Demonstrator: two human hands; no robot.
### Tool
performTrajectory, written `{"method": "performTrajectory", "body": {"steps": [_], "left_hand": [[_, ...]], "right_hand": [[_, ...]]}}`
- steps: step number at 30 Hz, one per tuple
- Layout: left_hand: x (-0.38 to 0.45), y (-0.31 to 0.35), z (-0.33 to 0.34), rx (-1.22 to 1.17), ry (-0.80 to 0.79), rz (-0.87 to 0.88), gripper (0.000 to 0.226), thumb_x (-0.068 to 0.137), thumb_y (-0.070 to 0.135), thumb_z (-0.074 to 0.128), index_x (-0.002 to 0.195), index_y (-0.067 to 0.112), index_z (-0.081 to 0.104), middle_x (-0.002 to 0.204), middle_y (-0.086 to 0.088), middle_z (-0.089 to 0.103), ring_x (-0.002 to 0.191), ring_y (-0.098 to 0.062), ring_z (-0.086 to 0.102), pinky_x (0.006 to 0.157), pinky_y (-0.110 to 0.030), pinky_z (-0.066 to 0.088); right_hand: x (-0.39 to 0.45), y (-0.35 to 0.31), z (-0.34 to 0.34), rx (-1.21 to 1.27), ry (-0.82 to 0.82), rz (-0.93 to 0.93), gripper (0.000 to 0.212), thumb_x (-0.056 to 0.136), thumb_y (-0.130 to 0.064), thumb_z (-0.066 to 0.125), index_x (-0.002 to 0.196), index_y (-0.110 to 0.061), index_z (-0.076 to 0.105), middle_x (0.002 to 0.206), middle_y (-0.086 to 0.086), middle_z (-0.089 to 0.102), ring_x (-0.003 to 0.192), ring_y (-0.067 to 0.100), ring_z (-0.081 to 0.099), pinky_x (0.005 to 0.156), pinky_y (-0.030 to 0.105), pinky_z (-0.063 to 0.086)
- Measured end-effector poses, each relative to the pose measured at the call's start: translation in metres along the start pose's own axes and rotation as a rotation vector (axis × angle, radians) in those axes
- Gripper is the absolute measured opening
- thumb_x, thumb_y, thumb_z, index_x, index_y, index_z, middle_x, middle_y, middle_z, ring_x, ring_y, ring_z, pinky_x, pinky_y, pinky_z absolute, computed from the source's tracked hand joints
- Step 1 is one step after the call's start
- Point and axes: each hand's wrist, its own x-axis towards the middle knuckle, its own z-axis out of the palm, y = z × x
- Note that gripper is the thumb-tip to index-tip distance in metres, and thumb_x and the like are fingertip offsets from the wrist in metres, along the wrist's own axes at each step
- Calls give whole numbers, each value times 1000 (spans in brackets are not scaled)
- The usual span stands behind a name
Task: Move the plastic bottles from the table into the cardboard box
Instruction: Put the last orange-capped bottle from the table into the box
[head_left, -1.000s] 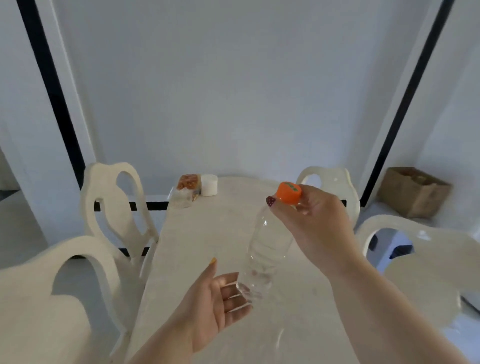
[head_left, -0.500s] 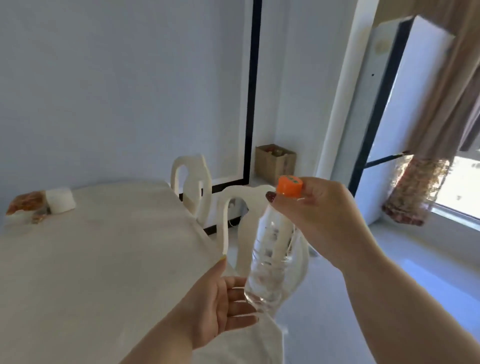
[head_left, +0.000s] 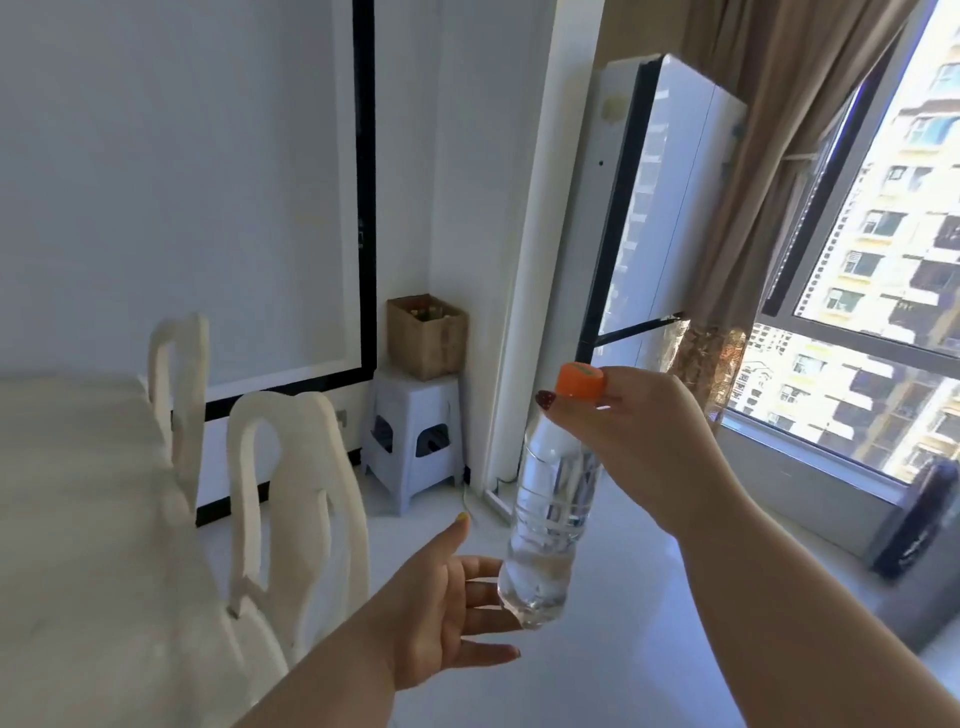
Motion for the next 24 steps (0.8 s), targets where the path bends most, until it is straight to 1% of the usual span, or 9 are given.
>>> {"method": "performTrajectory", "body": {"steps": [5,8,11,14,15,17,19,21,24], "left_hand": [[85,44,17,60,12,18,82,92,72,29,127,5,60,119,-21,71,111,-34,69,93,-50,55],[144,79,17,77,28,-26,85,90,75,29,127,6,61,117,-19,73,106,-32,71,94,-49,54],[207,124,7,93,22,-54,87,89,76,27,123,5,64,114,-19,74,105,-33,71,94,-48,51],[265,174,-7,93,47,-50,87,91,75,26,121,4,67,112,-19,74,105,-34,70,97,-49,49],[279,188,-12,79,57,-42,87,91,74,25,120,4,68,111,-19,74,103,-33,71,97,-49,50],[312,214,-22,42,75,-18,86,92,74,26,116,3,69,109,-20,75,99,-33,72,92,-47,51],[343,240,-34,17,102,-16,85,91,73,28,116,2,69,110,-21,74,97,-33,72,89,-46,53],[376,265,-48,-6,126,-8,86,91,72,30,116,0,69,112,-23,73,94,-35,73,84,-45,55],[427,302,-70,-58,142,11,88,91,72,31,116,-3,69,114,-24,72,94,-37,73,82,-45,55]], "right_hand": [[65,59,-1,-36,28,6,27,78,-47,75,69,-21,70,40,-19,49,38,5,44,40,10,31],[114,92,9,-39,16,-11,25,79,-44,76,66,-23,69,39,-17,49,35,6,42,40,10,33],[182,117,19,-43,-11,-1,20,79,-42,76,68,-27,69,40,-21,51,35,4,44,39,10,33],[255,142,32,-35,-35,18,24,79,-42,77,65,-25,67,40,-21,50,35,3,44,40,12,31],[276,148,37,-28,-40,22,25,79,-42,76,64,-24,67,40,-20,50,35,3,44,43,12,30],[317,164,49,-6,-52,31,26,79,-42,76,62,-26,65,40,-21,49,36,1,44,49,17,31],[356,182,63,-4,-68,30,29,79,-43,75,59,-26,62,40,-21,48,36,1,44,50,20,31],[397,201,80,7,-101,39,30,78,-46,75,60,-25,63,39,-17,47,34,3,40,48,21,32],[460,230,106,27,-124,21,34,78,-47,74,53,-29,59,36,-13,42,33,6,37,41,15,30]]}}
